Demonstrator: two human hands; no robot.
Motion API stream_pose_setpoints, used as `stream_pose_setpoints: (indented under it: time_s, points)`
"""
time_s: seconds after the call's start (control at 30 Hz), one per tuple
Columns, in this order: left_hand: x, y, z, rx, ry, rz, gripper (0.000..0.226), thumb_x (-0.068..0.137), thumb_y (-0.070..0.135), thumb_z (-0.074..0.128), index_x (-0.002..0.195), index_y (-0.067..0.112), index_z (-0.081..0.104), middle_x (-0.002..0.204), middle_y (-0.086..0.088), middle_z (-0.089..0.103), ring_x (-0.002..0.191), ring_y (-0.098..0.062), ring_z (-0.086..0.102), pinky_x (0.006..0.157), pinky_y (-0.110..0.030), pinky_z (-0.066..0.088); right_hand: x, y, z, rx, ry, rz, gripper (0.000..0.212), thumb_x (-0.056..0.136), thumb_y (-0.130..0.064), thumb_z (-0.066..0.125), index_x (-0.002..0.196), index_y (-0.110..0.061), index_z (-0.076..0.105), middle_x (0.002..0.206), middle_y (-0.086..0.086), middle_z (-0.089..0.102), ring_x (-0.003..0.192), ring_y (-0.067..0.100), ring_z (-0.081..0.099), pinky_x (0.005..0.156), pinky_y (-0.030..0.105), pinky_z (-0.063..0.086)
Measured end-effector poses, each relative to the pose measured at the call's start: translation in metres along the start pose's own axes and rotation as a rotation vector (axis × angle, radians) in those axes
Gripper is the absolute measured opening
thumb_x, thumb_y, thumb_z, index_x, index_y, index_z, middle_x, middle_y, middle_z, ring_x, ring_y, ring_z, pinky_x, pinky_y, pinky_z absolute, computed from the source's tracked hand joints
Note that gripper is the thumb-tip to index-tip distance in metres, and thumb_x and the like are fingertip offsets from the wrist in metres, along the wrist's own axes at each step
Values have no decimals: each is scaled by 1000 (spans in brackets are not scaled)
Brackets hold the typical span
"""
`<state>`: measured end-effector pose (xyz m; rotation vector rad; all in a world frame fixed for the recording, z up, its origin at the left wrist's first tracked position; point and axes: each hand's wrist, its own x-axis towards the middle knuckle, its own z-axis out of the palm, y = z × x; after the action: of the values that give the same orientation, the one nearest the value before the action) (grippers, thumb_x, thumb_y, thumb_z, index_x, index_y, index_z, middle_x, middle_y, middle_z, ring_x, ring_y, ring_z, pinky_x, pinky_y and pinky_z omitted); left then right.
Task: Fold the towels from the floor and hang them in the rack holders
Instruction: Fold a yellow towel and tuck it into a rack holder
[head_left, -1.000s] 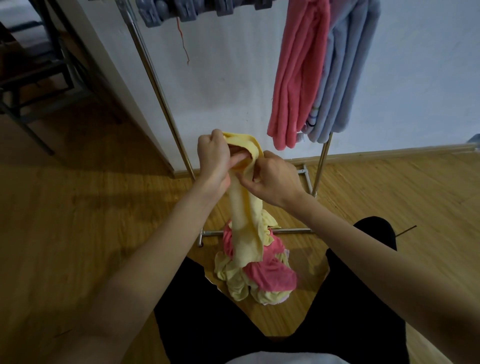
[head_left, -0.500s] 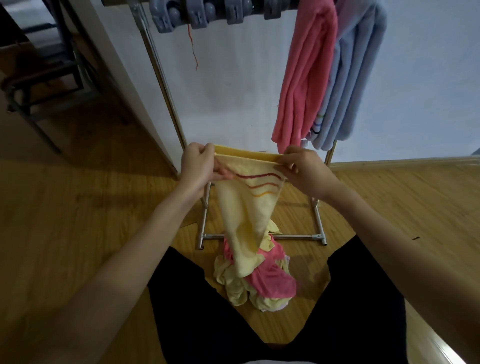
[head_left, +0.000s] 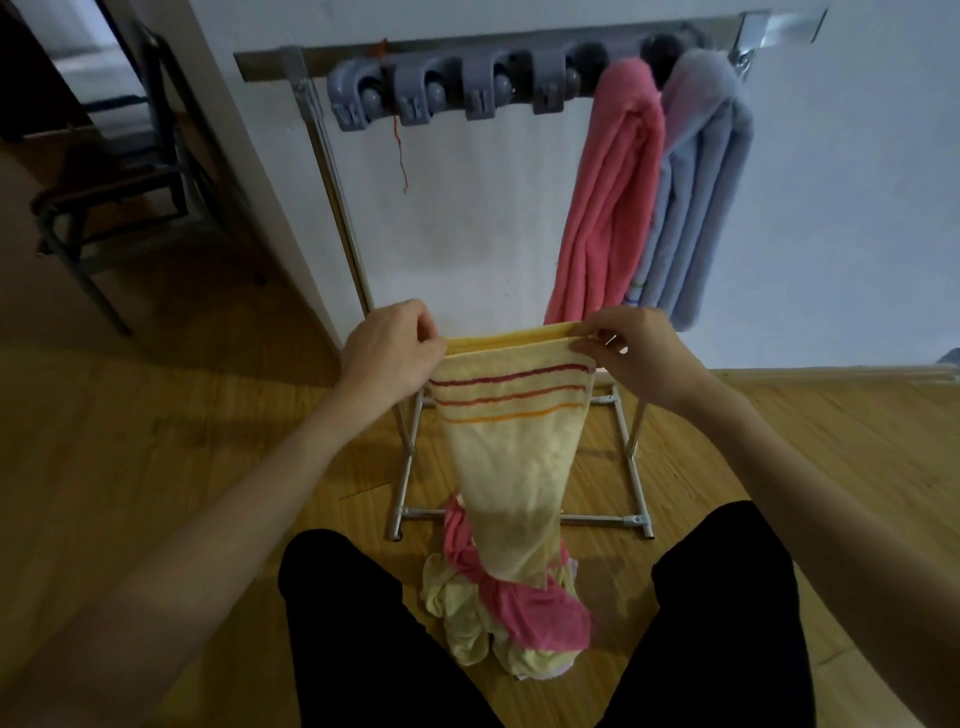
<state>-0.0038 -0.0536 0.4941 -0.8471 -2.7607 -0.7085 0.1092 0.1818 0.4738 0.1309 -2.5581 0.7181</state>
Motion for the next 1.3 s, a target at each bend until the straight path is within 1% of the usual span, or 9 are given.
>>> stream_pose_setpoints:
  time_s: [0.2,0.37,0.53,0.67,0.83,0.93,1.07,1.2,1.3]
  points:
    - [6,24,-17,-166,-85,62,31,87,6,52,72,32,57,80,9,68,80,-10,64,71,-38,57,5,1,-6,113,123,22,18,94,-6,54,109,-10,46,79,-3,57,68,10,58,61,22,50]
    - [2,32,-21,-387,-408,149,28,93,4,52,107,28,55,102,-4,69,86,-15,67,71,-36,59,2,8,-5,103,134,55,15,93,-6,57,107,-6,62,79,0,61,70,-7,57,63,5,42]
    - [-4,38,-24,-395,-616,298,35,96,13,53,121,37,53,112,-2,61,93,-24,65,78,-39,57,-3,13,-5,137,30,63,9,93,-10,57,97,-4,63,73,0,60,66,-2,56,60,15,44]
    - [-7,41,-22,-309,-752,336,36,95,0,45,114,25,63,113,9,58,110,-15,58,85,-18,50,-3,13,-1,142,-10,54,11,95,-12,55,97,-4,62,77,9,63,69,20,59,65,37,49]
    - [-8,46,-25,-226,-901,341,42,89,-9,46,120,13,62,118,2,57,114,-12,54,90,-13,44,-1,9,8,188,-2,40,8,95,-12,56,97,-9,62,75,-15,57,68,4,55,67,32,49]
    - [-8,48,-27,-135,-999,440,50,87,-11,47,129,14,57,124,3,55,115,-8,53,88,-7,44,2,6,13,184,-14,29,10,94,-11,57,100,-7,63,77,-14,58,72,9,57,67,30,50]
    - [-8,47,-29,45,-838,699,37,91,4,58,126,14,62,120,1,63,107,-8,58,91,-13,43,7,4,18,170,-22,15,12,93,-12,57,102,-8,65,82,-8,62,72,7,58,65,18,47]
    - [-16,48,-17,184,-423,852,11,90,21,62,98,15,66,97,3,60,84,-10,55,73,-30,46,10,4,20,163,8,36,11,94,-12,57,101,-7,64,80,-13,58,71,-3,55,65,12,43]
    - [-16,48,-10,280,-212,1065,7,86,16,62,91,12,65,112,-7,61,103,-22,58,85,-37,49,10,3,18,147,35,65,11,93,-11,58,101,-7,63,78,-16,56,70,1,54,65,14,41]
